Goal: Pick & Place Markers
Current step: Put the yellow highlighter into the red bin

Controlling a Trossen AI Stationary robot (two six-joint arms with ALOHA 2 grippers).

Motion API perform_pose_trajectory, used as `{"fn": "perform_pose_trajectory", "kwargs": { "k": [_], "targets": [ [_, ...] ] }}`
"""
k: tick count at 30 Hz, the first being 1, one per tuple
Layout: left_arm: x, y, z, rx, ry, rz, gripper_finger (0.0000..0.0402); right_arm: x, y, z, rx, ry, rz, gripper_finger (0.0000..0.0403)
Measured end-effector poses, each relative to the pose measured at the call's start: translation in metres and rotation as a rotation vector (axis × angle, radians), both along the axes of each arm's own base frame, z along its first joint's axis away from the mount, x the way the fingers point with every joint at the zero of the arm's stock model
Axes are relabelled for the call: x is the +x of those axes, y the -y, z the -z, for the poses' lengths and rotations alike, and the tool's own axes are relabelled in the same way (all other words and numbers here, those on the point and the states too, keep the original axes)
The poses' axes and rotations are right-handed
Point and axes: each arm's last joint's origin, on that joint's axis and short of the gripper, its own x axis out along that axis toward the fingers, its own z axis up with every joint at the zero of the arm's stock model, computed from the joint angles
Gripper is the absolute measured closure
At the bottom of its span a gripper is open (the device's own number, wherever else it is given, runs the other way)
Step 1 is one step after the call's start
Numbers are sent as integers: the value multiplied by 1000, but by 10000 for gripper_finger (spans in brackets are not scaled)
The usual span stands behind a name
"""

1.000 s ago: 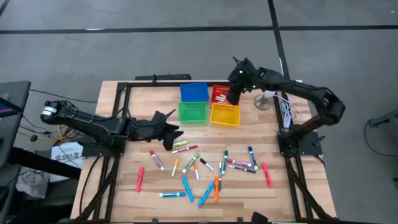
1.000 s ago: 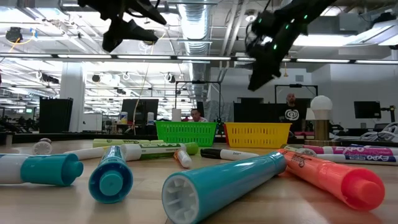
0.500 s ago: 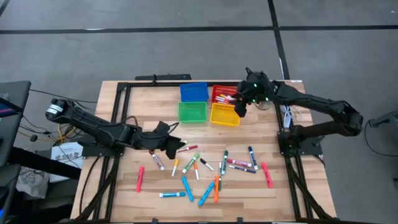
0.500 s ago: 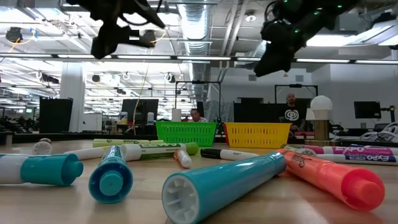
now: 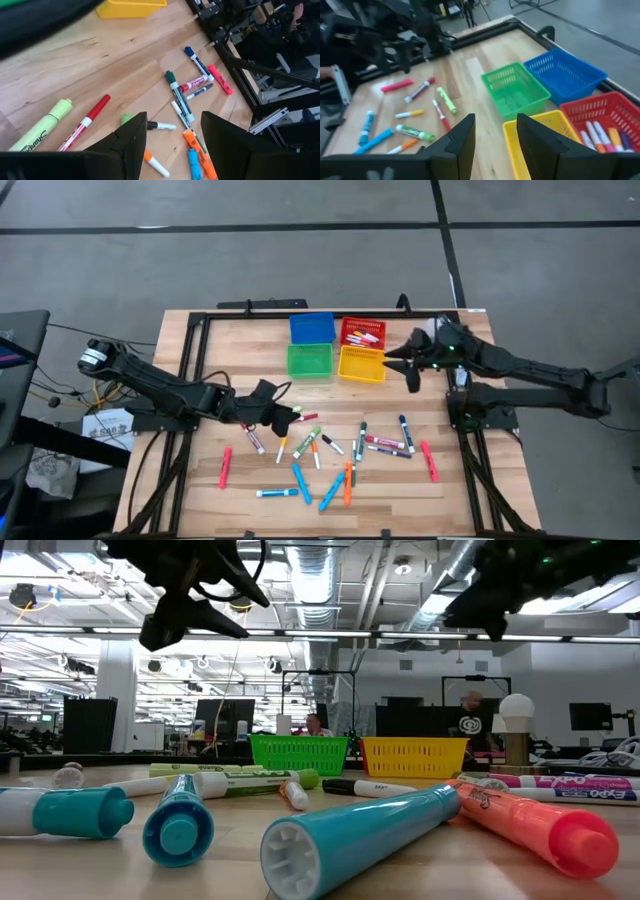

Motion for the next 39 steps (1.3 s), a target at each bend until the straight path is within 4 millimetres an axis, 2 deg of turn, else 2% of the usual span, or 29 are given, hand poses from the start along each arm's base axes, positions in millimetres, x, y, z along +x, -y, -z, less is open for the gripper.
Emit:
{"fn": "perform_pose_trajectory", "kwargs": {
  "k": [8, 16, 21, 26, 31, 35, 39],
  "targets": [
    [7, -4, 9, -279, -51, -2, 215, -29, -13, 7, 7, 151, 25, 269],
    [17, 11, 45, -502, -199, -128, 215, -49, -19, 22, 17, 221, 67, 268],
    [16, 25, 58, -608, -271, -158, 215, -58, -22, 28, 38, 264, 74, 270],
    [10, 37, 62, -650, -318, -181, 215, -62, -24, 31, 40, 291, 75, 268],
    [4, 37, 66, -638, -384, -213, 215, -63, -24, 33, 41, 291, 75, 270],
    [10, 38, 57, -616, -355, -208, 215, -63, -24, 33, 41, 291, 75, 269],
    [3, 30, 63, -553, -466, -265, 215, -63, -24, 33, 41, 291, 75, 266]
  ]
}}
